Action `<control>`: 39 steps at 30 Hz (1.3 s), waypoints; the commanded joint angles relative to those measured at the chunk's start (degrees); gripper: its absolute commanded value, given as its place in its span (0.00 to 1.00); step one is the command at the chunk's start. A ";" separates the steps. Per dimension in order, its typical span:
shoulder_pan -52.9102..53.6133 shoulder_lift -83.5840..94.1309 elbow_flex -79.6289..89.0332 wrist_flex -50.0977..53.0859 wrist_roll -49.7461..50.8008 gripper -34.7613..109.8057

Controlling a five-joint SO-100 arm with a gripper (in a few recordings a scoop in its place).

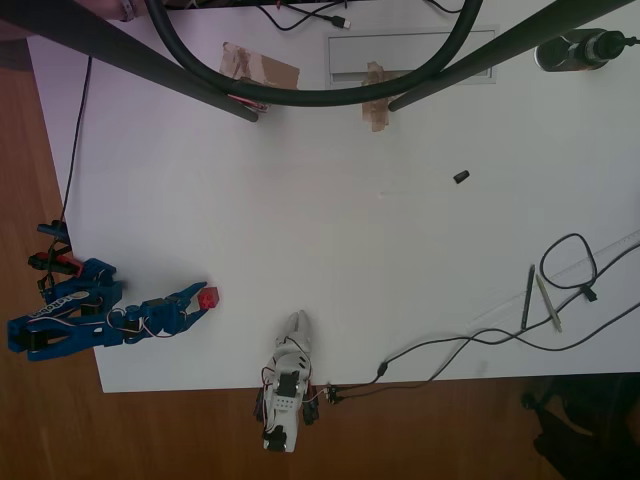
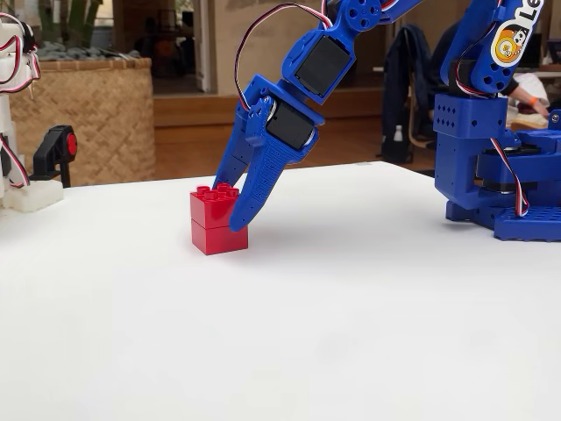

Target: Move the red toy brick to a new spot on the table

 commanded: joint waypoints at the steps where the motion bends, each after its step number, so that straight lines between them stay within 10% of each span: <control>1: -1.05 -0.09 -0.35 -2.64 3.08 0.37; 10: 0.62 2.11 -2.02 -2.11 4.13 0.25; 24: 29.71 0.79 -38.94 37.79 3.60 0.24; 39: 71.19 -6.24 -24.35 25.05 -12.39 0.25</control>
